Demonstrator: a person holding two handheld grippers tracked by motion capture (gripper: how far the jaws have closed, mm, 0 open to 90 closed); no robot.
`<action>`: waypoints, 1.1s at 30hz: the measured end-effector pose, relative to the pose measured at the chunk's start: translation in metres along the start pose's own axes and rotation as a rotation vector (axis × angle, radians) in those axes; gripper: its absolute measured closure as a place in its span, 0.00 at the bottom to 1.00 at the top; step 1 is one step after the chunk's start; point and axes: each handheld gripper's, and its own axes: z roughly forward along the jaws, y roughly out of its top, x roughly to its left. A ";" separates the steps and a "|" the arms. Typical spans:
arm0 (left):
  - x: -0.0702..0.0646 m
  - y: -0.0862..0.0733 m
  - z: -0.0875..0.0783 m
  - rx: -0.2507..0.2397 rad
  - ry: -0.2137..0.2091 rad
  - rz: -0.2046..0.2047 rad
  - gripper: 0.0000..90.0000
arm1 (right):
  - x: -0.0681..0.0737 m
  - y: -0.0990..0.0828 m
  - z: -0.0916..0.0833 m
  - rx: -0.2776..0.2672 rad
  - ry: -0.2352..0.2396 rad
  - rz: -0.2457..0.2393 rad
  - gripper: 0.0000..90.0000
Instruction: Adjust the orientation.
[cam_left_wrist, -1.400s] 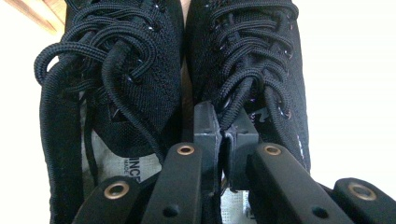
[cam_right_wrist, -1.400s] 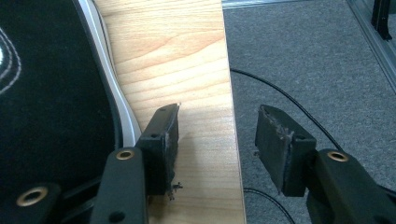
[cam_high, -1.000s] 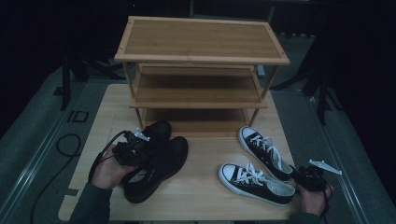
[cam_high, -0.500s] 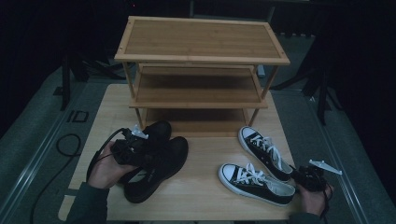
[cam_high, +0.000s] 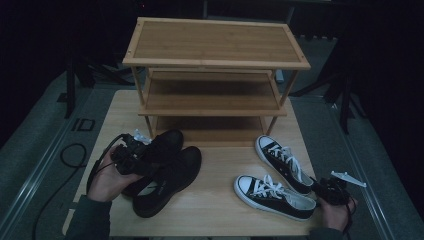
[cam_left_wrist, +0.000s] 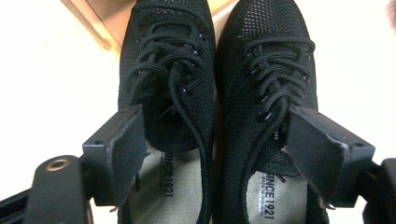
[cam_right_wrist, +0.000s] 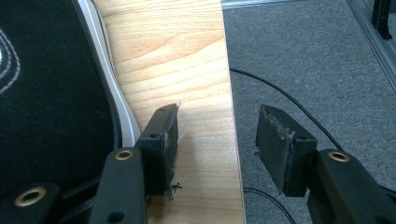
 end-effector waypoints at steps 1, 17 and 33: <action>0.001 -0.001 0.000 0.002 0.000 -0.001 0.21 | 0.000 0.000 0.000 0.000 0.000 0.000 0.54; 0.010 -0.011 0.011 0.045 -0.083 0.013 0.29 | 0.000 0.000 0.000 0.001 0.000 0.002 0.54; 0.007 -0.010 0.033 0.137 -0.093 0.053 0.48 | 0.000 0.000 0.000 0.001 0.000 0.002 0.54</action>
